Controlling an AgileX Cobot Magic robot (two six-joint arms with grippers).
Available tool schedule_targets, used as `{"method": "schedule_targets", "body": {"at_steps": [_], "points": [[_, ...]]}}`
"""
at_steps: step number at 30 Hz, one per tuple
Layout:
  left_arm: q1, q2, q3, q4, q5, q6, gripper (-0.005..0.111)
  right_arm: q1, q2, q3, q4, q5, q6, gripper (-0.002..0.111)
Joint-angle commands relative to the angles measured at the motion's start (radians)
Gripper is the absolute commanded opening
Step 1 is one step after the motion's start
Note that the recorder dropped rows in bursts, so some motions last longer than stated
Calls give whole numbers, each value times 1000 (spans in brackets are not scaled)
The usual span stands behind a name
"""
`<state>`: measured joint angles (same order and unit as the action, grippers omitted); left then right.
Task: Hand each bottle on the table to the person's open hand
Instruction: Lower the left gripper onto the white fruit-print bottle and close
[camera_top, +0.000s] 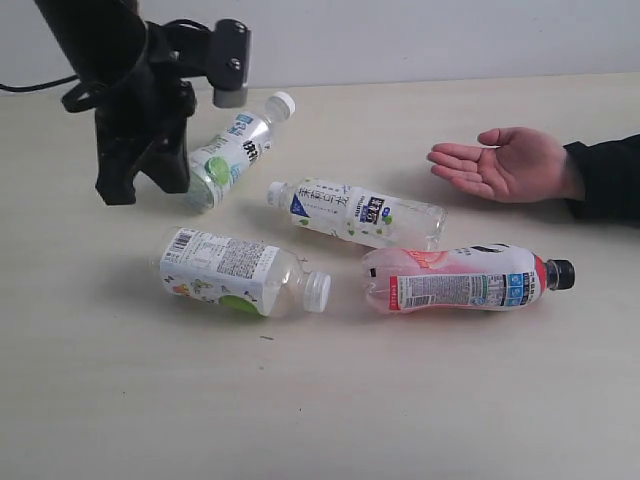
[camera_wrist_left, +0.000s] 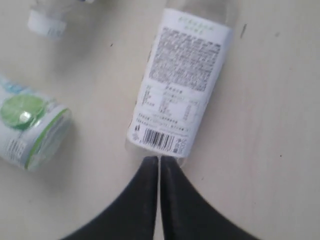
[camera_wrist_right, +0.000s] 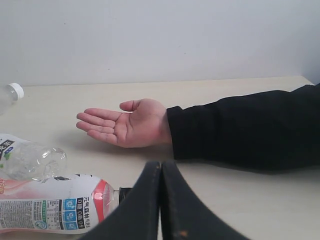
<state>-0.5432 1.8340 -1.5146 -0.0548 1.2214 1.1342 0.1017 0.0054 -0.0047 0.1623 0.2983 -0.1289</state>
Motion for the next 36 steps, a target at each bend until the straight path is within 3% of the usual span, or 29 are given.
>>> {"method": "schedule_targets", "body": {"at_steps": [1,7,15,18,36], "points": [[-75,7,2,-3,0,65,27,-8,-5,5,-2,-8,1,0],[-121,27,2,-1,0,103,67,-8,-5,5,-2,-8,1,0],[-121,120,2,-1,-63,74,72,-8,-5,5,-2,-8,1,0],[-121,166,2,-1,-81,14,89,-8,-5,5,-2,-8,1,0],[-121,316,2,45,-183,9,90,-8,-5,5,-2,-8,1,0]]}}
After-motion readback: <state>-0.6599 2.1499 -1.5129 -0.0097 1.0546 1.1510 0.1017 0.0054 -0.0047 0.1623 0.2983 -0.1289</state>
